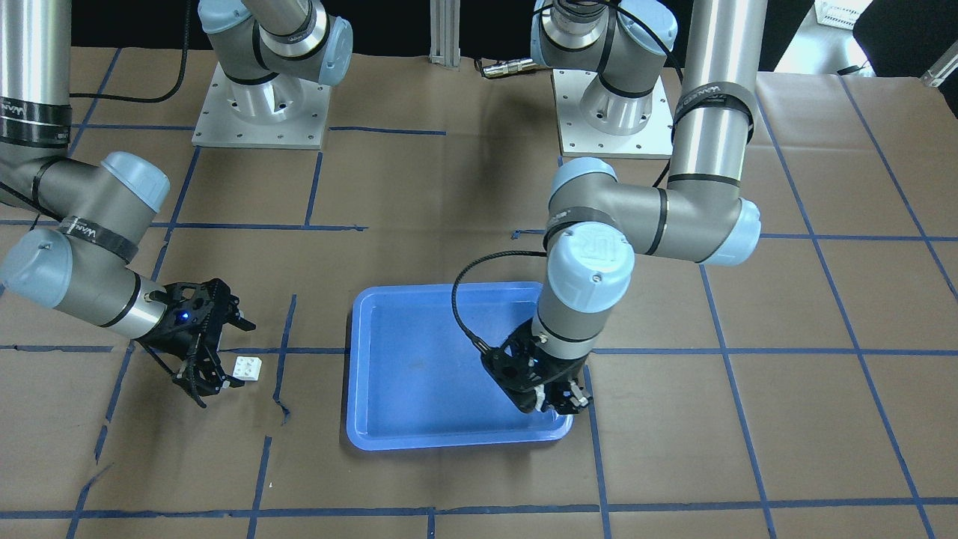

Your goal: Assemble white blocks and place on blue tray

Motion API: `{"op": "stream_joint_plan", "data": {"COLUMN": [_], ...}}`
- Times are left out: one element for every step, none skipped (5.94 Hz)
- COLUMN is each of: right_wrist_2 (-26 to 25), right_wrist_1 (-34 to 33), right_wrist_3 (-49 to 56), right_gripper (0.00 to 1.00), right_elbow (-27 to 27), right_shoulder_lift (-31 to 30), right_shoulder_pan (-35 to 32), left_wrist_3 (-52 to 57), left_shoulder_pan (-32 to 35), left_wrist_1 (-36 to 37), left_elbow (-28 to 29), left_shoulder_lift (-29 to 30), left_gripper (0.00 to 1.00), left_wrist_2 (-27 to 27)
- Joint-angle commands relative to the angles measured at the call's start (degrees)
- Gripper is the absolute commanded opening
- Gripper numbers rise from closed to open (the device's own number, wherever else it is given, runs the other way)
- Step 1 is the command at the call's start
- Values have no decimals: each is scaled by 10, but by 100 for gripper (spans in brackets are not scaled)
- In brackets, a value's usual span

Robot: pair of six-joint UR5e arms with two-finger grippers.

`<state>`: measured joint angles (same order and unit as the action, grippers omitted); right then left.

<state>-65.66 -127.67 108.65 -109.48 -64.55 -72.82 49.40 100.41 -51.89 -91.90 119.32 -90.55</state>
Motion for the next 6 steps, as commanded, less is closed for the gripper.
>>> {"op": "stream_joint_plan", "data": {"right_wrist_2": [1,2,2,2,2,2], "right_wrist_1": [-17,-17,-18,-18,-18,-18], "right_wrist_3": [0,0,0,0,1,1], "right_gripper": [100,92,76,61,48,42], "right_elbow": [1,6,7,8,8,8], "right_shoulder_lift": [9,8,8,7,7,6], "right_shoulder_pan": [1,1,1,1,1,1], "left_wrist_3": [150,203,206,203,199,199], "left_shoulder_pan": [49,58,62,61,64,71], "left_wrist_1": [5,5,6,23,31,31], "left_elbow": [-35,-55,-58,-52,-55,-56], "left_shoulder_lift": [0,0,9,21,25,24], "left_gripper": [25,25,25,25,26,39], "left_wrist_2": [1,0,0,1,1,0]}}
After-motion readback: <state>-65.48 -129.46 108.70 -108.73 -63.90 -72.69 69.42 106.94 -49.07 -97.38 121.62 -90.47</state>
